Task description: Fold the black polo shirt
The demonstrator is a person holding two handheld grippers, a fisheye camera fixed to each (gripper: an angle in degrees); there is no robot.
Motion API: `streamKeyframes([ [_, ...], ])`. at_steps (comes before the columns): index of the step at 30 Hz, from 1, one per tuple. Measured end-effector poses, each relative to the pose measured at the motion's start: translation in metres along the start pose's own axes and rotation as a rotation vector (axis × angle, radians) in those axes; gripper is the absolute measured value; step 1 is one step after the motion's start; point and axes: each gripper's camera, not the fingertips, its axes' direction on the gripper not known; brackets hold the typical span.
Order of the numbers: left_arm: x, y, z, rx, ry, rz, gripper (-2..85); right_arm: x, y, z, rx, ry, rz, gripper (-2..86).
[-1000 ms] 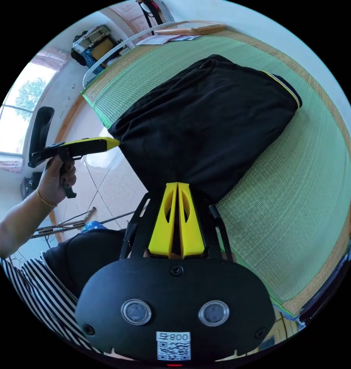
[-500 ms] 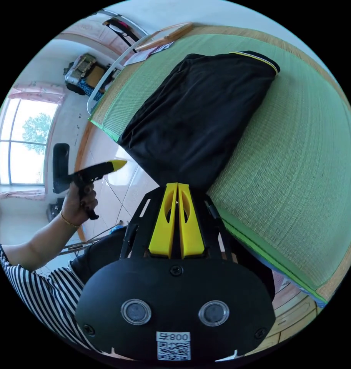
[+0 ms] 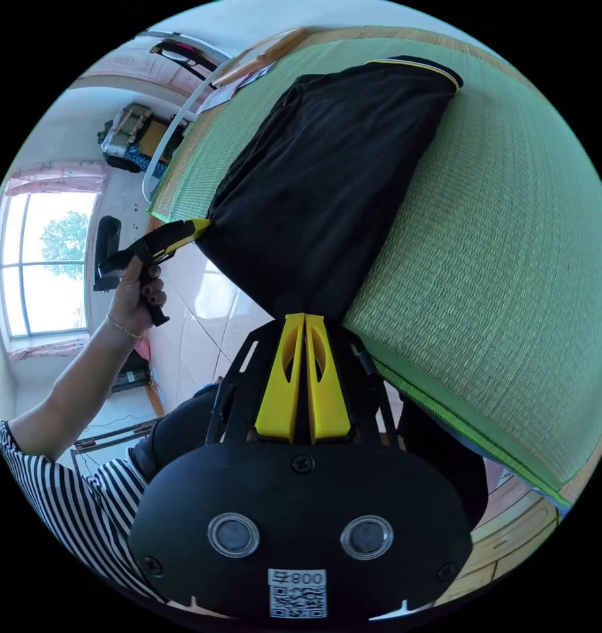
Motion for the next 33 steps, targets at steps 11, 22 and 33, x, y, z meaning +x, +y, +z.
streamKeyframes([
  [11,0.028,-0.039,0.044,-0.078,-0.091,0.095,0.1,0.021,0.016,0.011,-0.004,-0.033,0.012,0.0],
  [22,0.051,-0.052,0.055,-0.041,-0.021,0.176,0.1,0.038,0.037,0.020,0.013,-0.054,0.008,0.0],
  [33,0.039,-0.057,0.066,-0.090,-0.071,0.197,0.2,0.068,0.048,0.027,0.033,-0.081,0.043,0.1],
])
